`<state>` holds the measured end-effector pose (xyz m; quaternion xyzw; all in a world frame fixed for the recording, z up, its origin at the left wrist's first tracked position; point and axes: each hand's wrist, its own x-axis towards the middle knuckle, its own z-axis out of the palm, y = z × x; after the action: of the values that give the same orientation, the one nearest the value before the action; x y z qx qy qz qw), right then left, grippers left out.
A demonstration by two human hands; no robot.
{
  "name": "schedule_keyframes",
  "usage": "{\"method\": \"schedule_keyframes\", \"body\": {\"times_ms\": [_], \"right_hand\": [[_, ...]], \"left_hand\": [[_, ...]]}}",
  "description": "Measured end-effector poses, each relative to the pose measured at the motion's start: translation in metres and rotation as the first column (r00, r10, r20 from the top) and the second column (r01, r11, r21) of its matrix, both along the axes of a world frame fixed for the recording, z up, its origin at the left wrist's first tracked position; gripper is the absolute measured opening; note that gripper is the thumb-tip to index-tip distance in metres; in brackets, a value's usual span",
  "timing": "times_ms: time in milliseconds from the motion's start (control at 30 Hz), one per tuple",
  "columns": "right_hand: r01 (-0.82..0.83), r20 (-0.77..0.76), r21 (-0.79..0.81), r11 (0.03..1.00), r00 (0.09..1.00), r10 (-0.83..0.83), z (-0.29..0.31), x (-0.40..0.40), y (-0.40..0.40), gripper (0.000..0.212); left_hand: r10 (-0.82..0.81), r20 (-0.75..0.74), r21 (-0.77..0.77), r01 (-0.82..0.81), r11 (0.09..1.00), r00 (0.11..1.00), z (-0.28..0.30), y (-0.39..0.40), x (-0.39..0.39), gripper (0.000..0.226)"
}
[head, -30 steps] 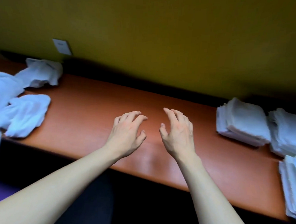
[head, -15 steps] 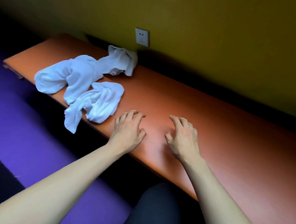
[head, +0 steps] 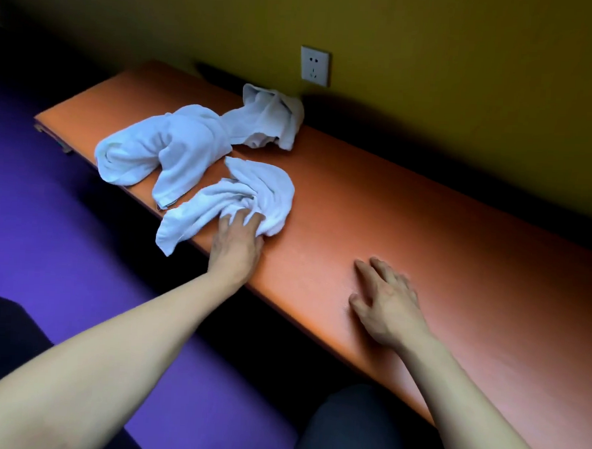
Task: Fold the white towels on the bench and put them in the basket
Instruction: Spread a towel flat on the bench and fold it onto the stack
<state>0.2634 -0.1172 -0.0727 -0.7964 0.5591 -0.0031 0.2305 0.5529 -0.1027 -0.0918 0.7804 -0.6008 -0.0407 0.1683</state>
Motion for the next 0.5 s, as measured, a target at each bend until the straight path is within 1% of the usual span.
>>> {"method": "schedule_keyframes", "body": {"times_ms": [100,167,300,367,433,500], "right_hand": [[0.008,0.032,0.018,1.0,0.999,-0.008,0.003,-0.008,0.003,0.067],[0.029,0.055,0.015,0.999,0.998,-0.03,0.006,-0.018,0.008,0.067],[0.106,0.066,0.004,0.994,0.992,-0.106,0.012,-0.044,0.023,0.076],[0.152,0.086,-0.03,0.988,0.985,-0.149,0.016,-0.059,0.031,0.081],[0.169,0.104,-0.088,0.982,0.982,-0.16,0.018,-0.071,0.037,0.082],[0.17,0.126,-0.188,0.967,0.981,-0.147,0.017,-0.08,0.041,0.072]], "left_hand": [[-0.143,-0.013,-0.04,0.143,0.989,0.99,-0.003,0.012,-0.034,0.039],[-0.193,-0.036,-0.032,0.192,0.981,0.981,-0.005,0.021,-0.058,0.038],[-0.303,-0.067,-0.04,0.3,0.953,0.951,-0.007,0.034,-0.097,0.038],[-0.372,-0.111,-0.04,0.37,0.928,0.922,-0.004,0.04,-0.114,0.042],[-0.447,-0.196,-0.018,0.452,0.892,0.873,0.004,0.045,-0.132,0.048],[-0.515,-0.28,-0.003,0.535,0.845,0.81,0.014,0.049,-0.154,0.051]]}}
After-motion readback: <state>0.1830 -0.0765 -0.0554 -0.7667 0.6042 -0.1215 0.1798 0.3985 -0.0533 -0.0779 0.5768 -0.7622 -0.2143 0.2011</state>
